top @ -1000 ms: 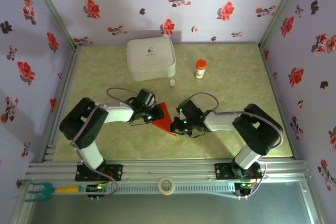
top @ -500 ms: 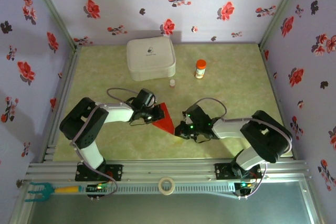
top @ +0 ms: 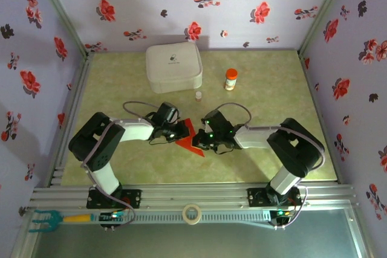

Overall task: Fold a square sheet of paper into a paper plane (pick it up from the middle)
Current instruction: Fourth fold the wing at the center of the table.

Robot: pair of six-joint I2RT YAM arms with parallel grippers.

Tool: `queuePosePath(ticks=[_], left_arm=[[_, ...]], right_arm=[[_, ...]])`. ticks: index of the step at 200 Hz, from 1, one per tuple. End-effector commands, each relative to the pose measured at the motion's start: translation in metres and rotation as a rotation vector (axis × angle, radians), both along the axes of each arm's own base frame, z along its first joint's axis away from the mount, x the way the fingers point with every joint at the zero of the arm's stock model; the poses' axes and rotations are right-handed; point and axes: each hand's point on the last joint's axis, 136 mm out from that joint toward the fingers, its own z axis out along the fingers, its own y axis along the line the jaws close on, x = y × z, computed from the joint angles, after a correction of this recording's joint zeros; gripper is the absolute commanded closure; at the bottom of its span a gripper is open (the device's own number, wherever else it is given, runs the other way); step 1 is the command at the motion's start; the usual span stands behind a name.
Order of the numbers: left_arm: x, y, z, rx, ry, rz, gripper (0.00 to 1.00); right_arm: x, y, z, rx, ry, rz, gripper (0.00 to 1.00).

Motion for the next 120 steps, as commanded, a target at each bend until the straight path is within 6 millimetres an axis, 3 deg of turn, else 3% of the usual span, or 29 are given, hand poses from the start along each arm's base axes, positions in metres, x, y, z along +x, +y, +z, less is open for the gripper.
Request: queuePosePath(ticks=[1, 53, 120], left_arm=[[-0.013, 0.021, -0.025, 0.088, 0.071, 0.027, 0.92], [-0.013, 0.022, -0.029, 0.094, 0.078, 0.026, 0.92], [-0.014, 0.022, -0.030, 0.094, 0.082, 0.029, 0.92]], right_arm=[[-0.007, -0.015, -0.021, -0.038, 0.031, -0.016, 1.00], [-0.038, -0.040, -0.032, -0.035, 0.078, -0.024, 1.00], [-0.060, -0.068, -0.034, -0.081, 0.086, -0.035, 0.99]])
